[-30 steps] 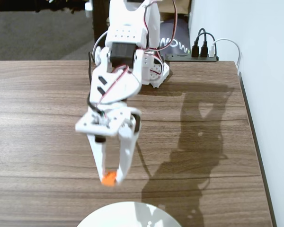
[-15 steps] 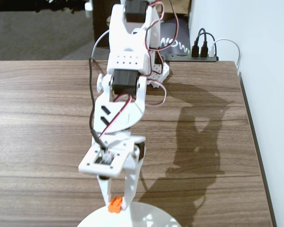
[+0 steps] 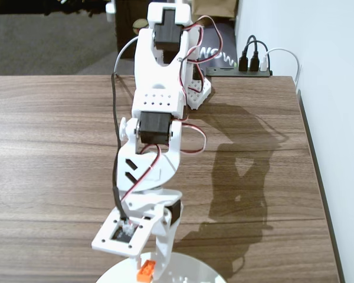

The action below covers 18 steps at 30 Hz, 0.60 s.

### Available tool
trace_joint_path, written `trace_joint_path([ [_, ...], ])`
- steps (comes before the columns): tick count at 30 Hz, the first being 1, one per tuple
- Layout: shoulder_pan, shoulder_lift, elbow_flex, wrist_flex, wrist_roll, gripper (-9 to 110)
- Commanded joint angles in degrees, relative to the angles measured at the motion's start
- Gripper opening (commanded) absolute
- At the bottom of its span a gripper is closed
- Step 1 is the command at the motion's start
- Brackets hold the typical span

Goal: Grasp a lego block and put it on the plate.

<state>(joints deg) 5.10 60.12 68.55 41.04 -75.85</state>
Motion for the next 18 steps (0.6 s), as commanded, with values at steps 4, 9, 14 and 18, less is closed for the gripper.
trace_joint_path([
  [4, -0.18, -2.02, -5.98, 1.67, 1.49, 6],
  [9, -0.09, -3.52, -7.29, 1.76, 2.46, 6],
  [14, -0.09, -4.57, -8.79, 2.11, 3.08, 6],
  [18, -0.53, -5.54, -9.49, 2.11, 3.08, 7],
])
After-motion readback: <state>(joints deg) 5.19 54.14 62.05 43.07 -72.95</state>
